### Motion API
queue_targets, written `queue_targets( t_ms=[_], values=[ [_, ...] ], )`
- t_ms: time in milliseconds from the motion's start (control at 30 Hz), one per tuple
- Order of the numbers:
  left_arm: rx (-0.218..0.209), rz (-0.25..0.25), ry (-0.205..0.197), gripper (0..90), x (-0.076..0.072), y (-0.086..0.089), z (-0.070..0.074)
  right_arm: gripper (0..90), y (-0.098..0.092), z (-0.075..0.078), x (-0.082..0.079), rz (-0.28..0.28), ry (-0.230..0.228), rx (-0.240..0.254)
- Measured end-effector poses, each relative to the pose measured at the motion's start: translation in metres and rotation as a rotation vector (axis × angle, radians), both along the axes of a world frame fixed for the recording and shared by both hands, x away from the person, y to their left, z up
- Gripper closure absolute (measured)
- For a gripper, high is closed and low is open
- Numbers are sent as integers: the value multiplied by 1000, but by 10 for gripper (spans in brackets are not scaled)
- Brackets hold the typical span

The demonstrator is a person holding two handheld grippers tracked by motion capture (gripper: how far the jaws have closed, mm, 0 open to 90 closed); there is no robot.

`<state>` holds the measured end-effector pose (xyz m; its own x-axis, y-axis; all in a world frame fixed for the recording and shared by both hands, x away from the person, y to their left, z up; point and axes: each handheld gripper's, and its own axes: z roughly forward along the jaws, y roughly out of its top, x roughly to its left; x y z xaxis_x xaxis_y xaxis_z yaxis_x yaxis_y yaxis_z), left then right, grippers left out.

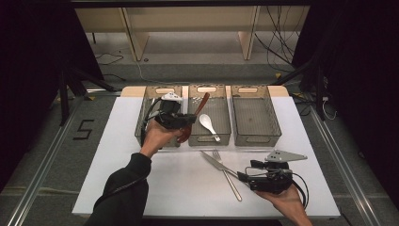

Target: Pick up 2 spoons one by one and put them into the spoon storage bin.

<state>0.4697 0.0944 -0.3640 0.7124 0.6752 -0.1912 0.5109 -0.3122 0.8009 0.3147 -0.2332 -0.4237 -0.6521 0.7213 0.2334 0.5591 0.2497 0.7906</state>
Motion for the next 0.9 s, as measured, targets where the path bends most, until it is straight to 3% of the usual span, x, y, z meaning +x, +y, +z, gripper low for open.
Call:
queue_targets(
  t_ms=[367, 900],
  values=[
    [-12, 7, 3, 814, 20, -18, 3, 279, 0, 0, 1, 5, 2, 8],
    [-27, 63, -6, 814, 43, -26, -10, 279, 1, -3, 1, 15, 6, 4]
  ],
)
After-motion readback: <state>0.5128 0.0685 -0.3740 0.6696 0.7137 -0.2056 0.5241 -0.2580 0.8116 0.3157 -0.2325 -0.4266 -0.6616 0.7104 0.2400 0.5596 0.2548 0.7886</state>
